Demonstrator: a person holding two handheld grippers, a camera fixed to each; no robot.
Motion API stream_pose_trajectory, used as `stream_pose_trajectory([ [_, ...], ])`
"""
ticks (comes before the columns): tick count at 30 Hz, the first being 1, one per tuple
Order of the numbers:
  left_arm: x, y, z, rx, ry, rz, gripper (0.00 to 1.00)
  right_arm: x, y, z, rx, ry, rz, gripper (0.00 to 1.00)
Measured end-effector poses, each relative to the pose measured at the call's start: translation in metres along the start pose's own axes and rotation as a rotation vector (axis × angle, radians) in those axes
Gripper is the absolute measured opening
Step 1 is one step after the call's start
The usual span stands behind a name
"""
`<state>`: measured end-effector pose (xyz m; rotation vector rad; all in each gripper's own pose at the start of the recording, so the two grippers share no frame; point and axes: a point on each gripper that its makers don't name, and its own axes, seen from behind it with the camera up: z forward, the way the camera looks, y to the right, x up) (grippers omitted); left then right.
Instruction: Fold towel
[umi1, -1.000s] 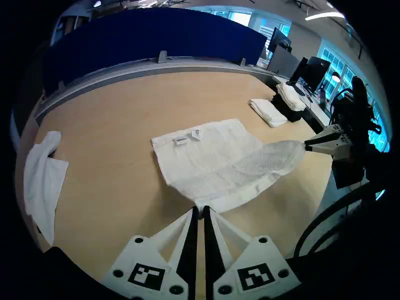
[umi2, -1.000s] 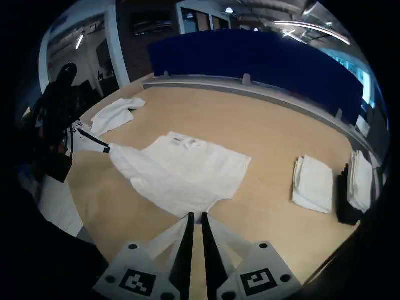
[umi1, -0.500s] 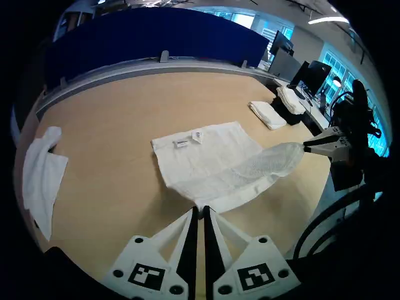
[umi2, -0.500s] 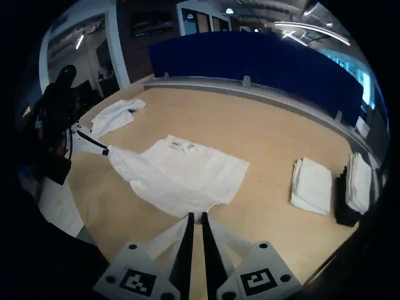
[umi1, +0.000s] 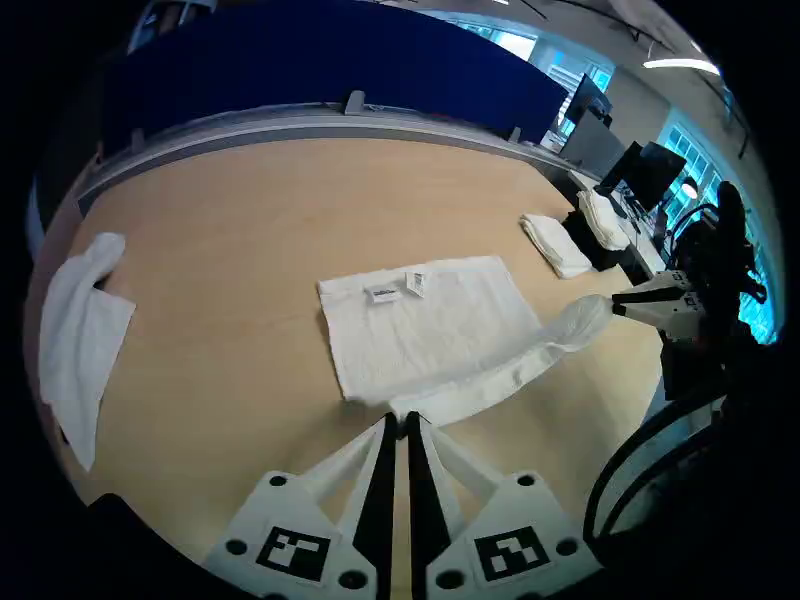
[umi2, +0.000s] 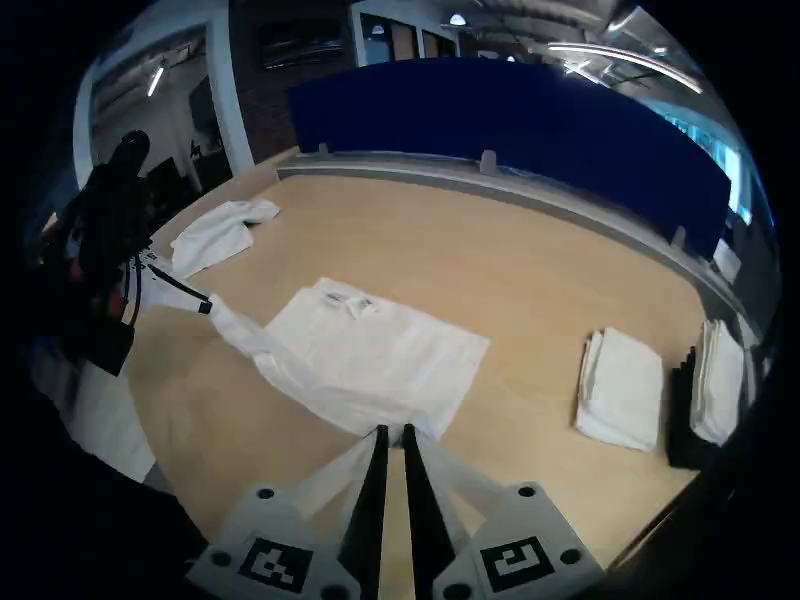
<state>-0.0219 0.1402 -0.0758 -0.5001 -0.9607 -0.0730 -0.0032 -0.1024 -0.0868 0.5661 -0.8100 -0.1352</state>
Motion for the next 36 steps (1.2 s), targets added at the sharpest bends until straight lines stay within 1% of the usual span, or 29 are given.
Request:
stream_pose_trajectory([
  [5, 0.015, -0.005, 0.01, 0.002, 0.01, -0.06, 0.08, 0.011, 0.014, 0.014, -0.015, -0.002, -0.004, 0.11],
  [8, 0.025, -0.009, 0.016, 0.005, 0.02, -0.072, 0.08, 0.016, 0.022, 0.023, -0.022, -0.001, 0.003, 0.11],
  [14, 0.041, -0.018, 0.031, 0.023, 0.022, -0.056, 0.08, 0.025, 0.037, 0.041, -0.036, 0.0, 0.027, 0.11],
  [21, 0.057, -0.033, 0.055, 0.041, 0.022, -0.027, 0.08, 0.031, 0.05, 0.061, -0.052, -0.005, 0.063, 0.11],
  [24, 0.058, -0.037, 0.064, 0.047, 0.012, -0.012, 0.08, 0.031, 0.054, 0.068, -0.057, -0.012, 0.068, 0.11],
  [29, 0.054, -0.041, 0.076, 0.05, -0.014, 0.0, 0.08, 0.028, 0.059, 0.079, -0.066, -0.027, 0.077, 0.11],
  [36, 0.05, -0.045, 0.087, 0.05, -0.032, -0.008, 0.08, 0.021, 0.063, 0.089, -0.071, -0.047, 0.105, 0.11],
])
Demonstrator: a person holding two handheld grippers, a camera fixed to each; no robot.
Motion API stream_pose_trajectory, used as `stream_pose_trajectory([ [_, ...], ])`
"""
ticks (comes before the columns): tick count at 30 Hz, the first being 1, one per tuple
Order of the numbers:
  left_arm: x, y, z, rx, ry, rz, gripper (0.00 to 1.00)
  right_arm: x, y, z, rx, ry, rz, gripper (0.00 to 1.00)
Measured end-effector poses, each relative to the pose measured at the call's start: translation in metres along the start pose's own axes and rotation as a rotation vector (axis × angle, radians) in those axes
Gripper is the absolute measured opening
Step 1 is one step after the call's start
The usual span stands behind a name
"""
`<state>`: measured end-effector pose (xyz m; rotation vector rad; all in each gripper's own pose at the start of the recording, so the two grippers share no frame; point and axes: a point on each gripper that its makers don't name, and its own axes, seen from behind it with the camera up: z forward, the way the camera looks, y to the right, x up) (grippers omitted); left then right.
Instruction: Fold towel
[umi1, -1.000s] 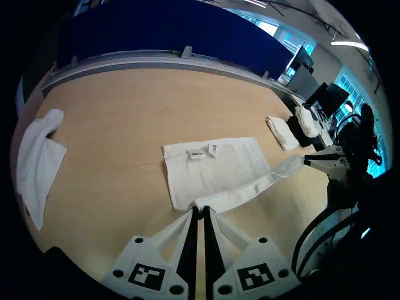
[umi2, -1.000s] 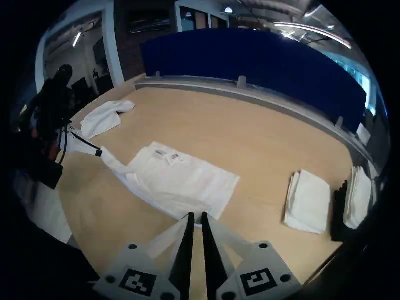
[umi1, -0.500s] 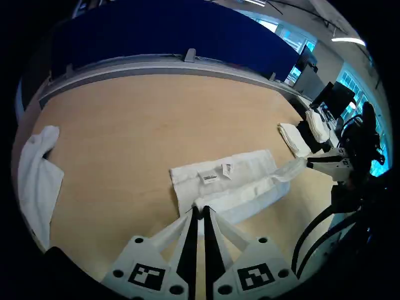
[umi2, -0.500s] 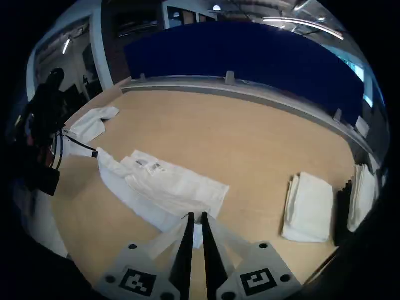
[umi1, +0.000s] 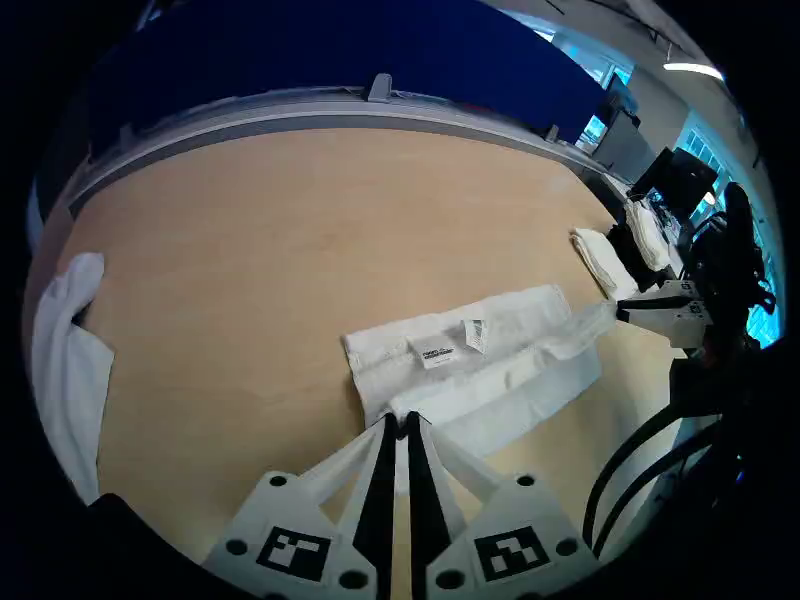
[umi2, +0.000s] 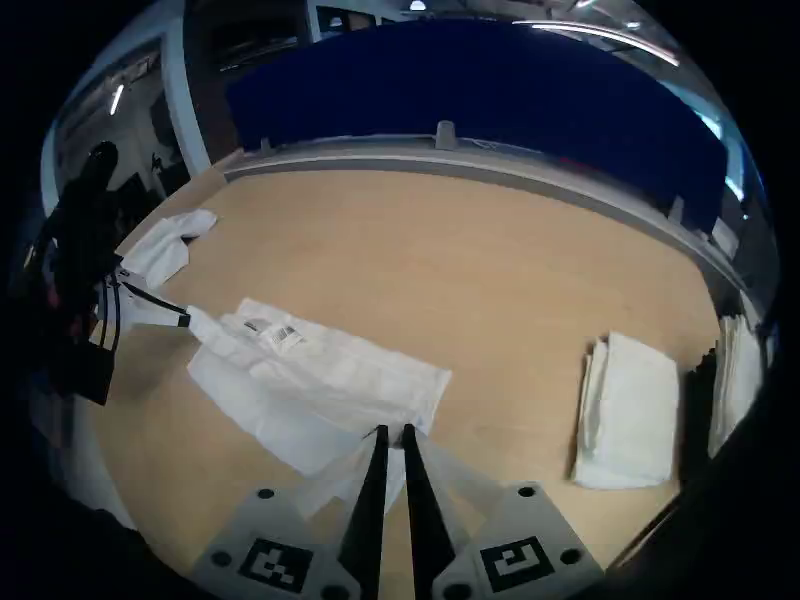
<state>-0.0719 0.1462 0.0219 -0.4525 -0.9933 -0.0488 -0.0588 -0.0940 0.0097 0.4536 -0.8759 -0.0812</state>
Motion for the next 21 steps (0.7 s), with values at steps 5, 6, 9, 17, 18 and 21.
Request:
stream_pose_trajectory([
  [5, -0.001, -0.004, 0.01, 0.007, -0.002, -0.001, 0.08, -0.006, 0.003, 0.01, -0.007, -0.019, 0.007, 0.11],
  [6, -0.001, -0.005, 0.012, 0.01, -0.003, 0.0, 0.08, -0.006, 0.004, 0.012, -0.009, -0.022, 0.009, 0.11],
  [9, -0.001, -0.008, 0.017, 0.017, -0.005, 0.004, 0.08, -0.007, 0.004, 0.017, -0.013, -0.027, 0.016, 0.11],
  [17, 0.002, -0.012, 0.024, 0.018, -0.02, -0.011, 0.08, -0.006, 0.005, 0.026, -0.019, -0.032, 0.054, 0.13],
  [18, 0.002, -0.013, 0.025, 0.018, -0.021, -0.014, 0.09, -0.005, 0.005, 0.028, -0.02, -0.033, 0.059, 0.14],
  [21, 0.003, -0.016, 0.026, 0.017, -0.024, -0.019, 0.1, -0.006, 0.007, 0.032, -0.025, -0.034, 0.065, 0.15],
])
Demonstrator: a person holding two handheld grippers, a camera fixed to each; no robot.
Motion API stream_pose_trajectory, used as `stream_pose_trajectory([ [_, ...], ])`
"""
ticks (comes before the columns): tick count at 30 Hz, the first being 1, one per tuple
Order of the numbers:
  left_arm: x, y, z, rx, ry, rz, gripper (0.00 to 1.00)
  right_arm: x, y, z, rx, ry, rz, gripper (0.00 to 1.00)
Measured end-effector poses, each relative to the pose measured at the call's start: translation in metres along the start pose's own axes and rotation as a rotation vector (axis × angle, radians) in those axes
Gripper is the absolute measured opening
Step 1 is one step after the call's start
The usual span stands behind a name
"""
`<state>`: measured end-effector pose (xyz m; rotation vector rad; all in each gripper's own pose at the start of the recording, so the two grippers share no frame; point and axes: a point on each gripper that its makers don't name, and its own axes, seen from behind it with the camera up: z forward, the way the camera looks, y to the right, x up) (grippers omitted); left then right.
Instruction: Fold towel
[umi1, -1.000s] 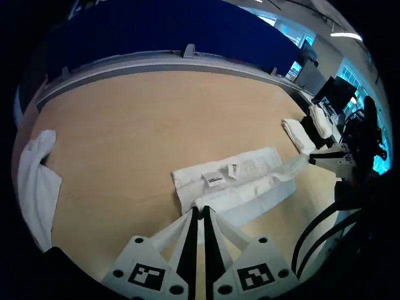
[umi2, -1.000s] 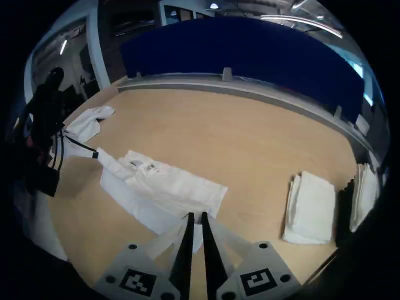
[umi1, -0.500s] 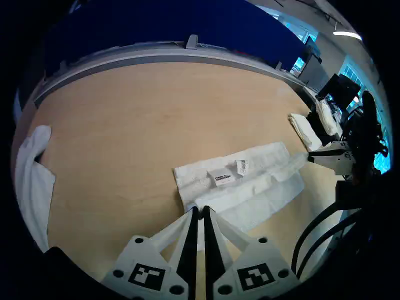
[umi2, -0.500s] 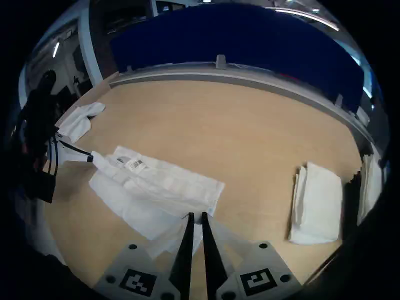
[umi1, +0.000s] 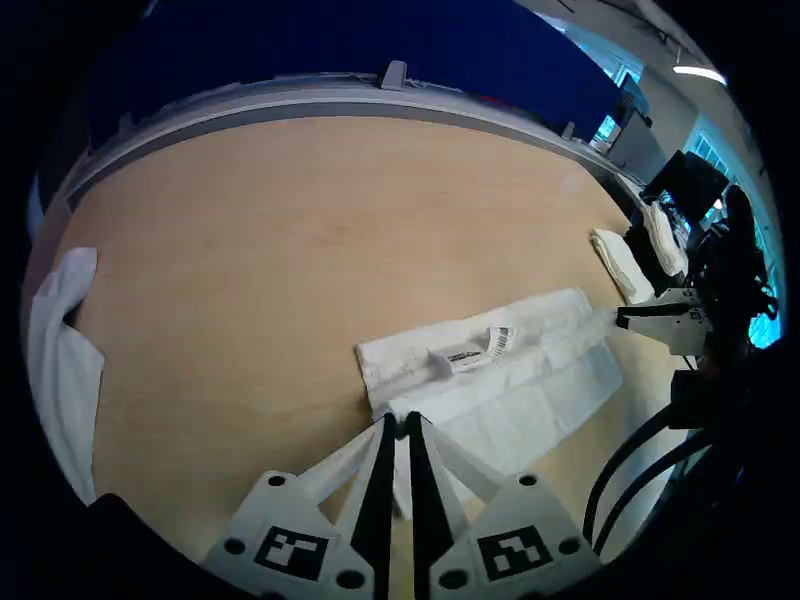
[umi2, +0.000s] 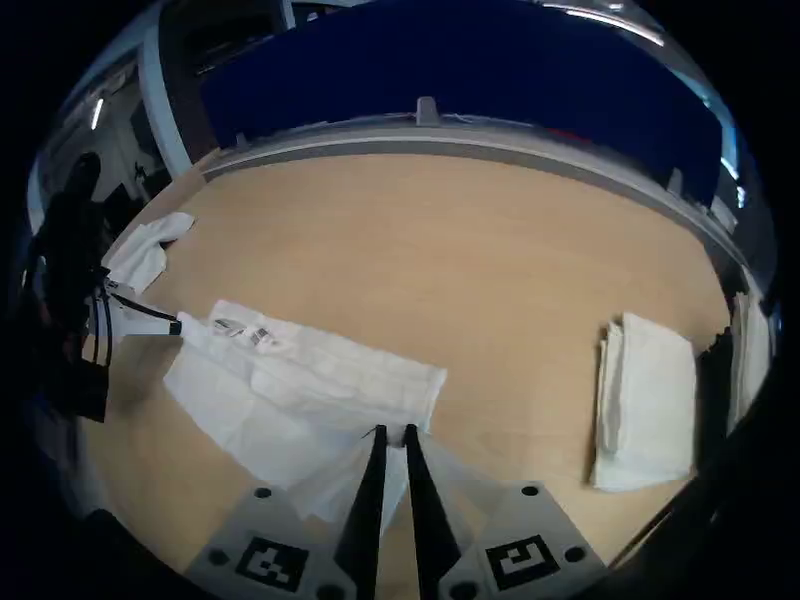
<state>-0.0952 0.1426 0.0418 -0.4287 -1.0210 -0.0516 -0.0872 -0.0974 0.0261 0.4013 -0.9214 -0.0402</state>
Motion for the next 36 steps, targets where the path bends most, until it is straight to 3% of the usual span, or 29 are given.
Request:
stream_pose_trajectory([
  [21, 0.013, -0.013, 0.013, 0.015, -0.016, 0.004, 0.4, 0.012, 0.011, 0.012, -0.035, 0.001, 0.004, 0.24],
  [28, 0.019, -0.016, 0.014, 0.027, -0.002, 0.007, 0.68, 0.015, 0.014, 0.012, -0.046, 0.0, 0.003, 0.61],
  [30, 0.021, -0.018, 0.013, 0.03, 0.002, 0.006, 0.8, 0.015, 0.016, 0.013, -0.055, 0.002, 0.005, 0.67],
  [36, 0.022, -0.024, 0.007, 0.05, 0.02, 0.017, 0.86, 0.019, 0.019, 0.013, -0.071, 0.019, 0.012, 0.85],
])
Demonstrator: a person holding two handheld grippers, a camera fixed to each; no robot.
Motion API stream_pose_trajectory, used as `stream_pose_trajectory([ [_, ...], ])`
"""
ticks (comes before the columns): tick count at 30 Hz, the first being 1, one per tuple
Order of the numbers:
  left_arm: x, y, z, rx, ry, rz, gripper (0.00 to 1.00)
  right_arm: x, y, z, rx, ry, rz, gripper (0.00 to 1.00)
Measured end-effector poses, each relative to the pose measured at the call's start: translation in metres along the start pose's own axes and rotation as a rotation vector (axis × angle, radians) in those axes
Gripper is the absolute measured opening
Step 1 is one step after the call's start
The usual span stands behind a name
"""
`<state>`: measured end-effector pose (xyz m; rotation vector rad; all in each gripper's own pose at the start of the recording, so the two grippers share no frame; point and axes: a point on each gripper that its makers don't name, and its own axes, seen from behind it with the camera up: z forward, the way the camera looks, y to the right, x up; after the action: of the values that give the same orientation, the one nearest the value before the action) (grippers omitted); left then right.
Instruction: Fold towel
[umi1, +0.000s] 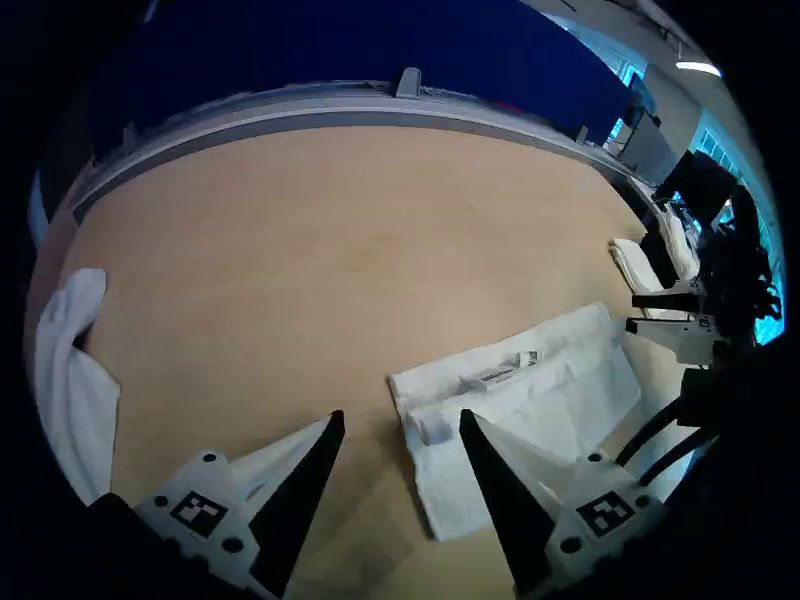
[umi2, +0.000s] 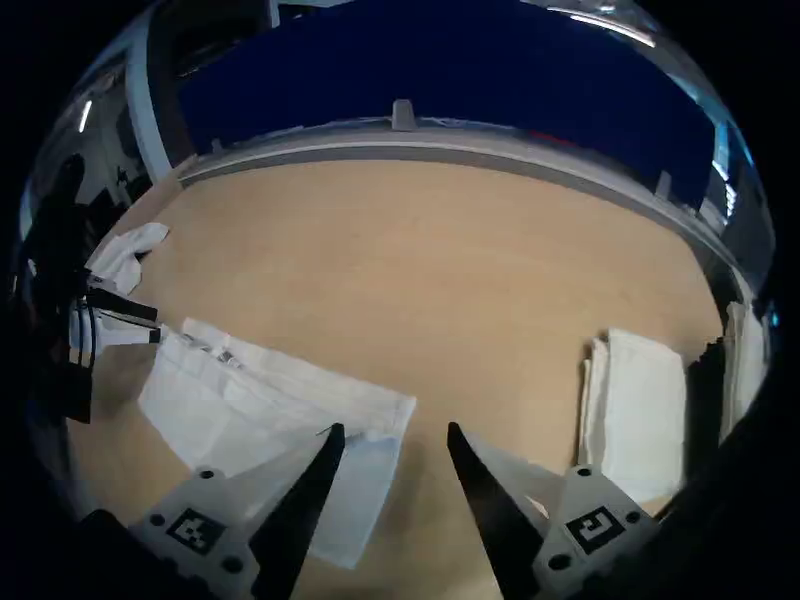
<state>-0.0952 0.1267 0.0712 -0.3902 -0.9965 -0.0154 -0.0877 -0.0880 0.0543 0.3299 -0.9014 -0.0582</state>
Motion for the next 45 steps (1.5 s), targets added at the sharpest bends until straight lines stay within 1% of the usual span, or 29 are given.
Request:
stream_pose_trajectory([
  [5, -0.001, -0.003, -0.01, 0.005, 0.017, -0.015, 0.87, 0.004, -0.003, -0.006, 0.0, 0.021, -0.009, 0.98],
  [12, -0.003, -0.007, -0.024, 0.005, 0.046, -0.071, 0.88, 0.003, -0.007, -0.013, 0.007, 0.027, -0.027, 1.0],
  [18, -0.009, -0.012, -0.038, 0.019, 0.063, -0.088, 0.89, 0.004, -0.022, -0.016, 0.041, 0.037, -0.036, 1.0],
  [27, -0.024, -0.022, -0.064, 0.055, 0.1, -0.128, 0.89, -0.001, -0.059, -0.014, 0.104, 0.031, -0.048, 1.0],
  [35, -0.05, -0.033, -0.089, 0.101, 0.118, -0.174, 0.89, -0.005, -0.097, -0.007, 0.167, 0.016, -0.085, 1.0],
  [45, -0.08, -0.056, -0.118, 0.167, 0.139, -0.246, 0.89, -0.01, -0.147, 0.004, 0.251, -0.012, -0.137, 1.0],
])
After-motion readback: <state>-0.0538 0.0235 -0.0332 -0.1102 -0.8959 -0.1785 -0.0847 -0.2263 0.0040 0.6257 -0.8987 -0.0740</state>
